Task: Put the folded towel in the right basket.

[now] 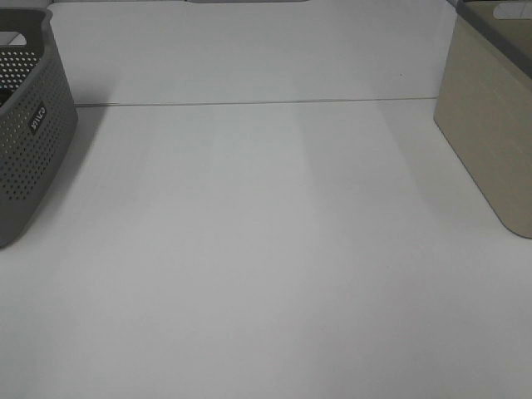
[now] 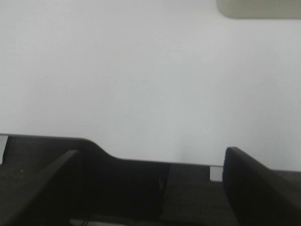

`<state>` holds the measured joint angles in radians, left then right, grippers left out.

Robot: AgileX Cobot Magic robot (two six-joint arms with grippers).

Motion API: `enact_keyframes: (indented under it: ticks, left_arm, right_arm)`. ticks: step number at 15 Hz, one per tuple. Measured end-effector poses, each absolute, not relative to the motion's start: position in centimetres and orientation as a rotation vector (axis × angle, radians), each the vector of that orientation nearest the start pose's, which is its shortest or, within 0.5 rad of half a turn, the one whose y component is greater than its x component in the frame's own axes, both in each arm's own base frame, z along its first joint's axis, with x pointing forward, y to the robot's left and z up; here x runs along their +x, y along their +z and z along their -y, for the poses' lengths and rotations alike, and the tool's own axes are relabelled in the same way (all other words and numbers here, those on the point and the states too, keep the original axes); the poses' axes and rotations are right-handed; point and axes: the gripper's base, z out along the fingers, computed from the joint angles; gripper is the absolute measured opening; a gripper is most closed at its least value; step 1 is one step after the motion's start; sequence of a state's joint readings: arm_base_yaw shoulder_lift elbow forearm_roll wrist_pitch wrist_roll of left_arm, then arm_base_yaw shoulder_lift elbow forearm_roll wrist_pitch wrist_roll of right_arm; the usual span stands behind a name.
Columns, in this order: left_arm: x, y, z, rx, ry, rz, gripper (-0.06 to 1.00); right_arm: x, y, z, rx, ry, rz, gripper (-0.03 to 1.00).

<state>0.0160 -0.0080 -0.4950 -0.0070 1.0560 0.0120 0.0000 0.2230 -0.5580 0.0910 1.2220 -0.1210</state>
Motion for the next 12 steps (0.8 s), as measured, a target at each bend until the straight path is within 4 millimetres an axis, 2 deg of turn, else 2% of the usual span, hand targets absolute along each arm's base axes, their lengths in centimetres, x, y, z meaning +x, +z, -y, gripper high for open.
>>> enact_keyframes:
  ticks: [3, 5, 12]
  left_arm:
    - [-0.5, 27.6, 0.1, -0.004, 0.009, -2.037, 0.97]
    - [-0.5, 27.6, 0.1, -0.004, 0.009, -2.037, 0.97]
    - [-0.5, 27.6, 0.0, -0.004, 0.018, -2.037, 0.97]
  right_arm:
    - [-1.1, 28.1, -0.6, -0.144, 0.023, -2.191, 0.77]
    - [-1.9, 28.0, -0.6, -0.143, 0.019, -2.142, 0.77]
    - [-0.8, 27.7, -0.4, -0.126, -0.010, -2.049, 0.77]
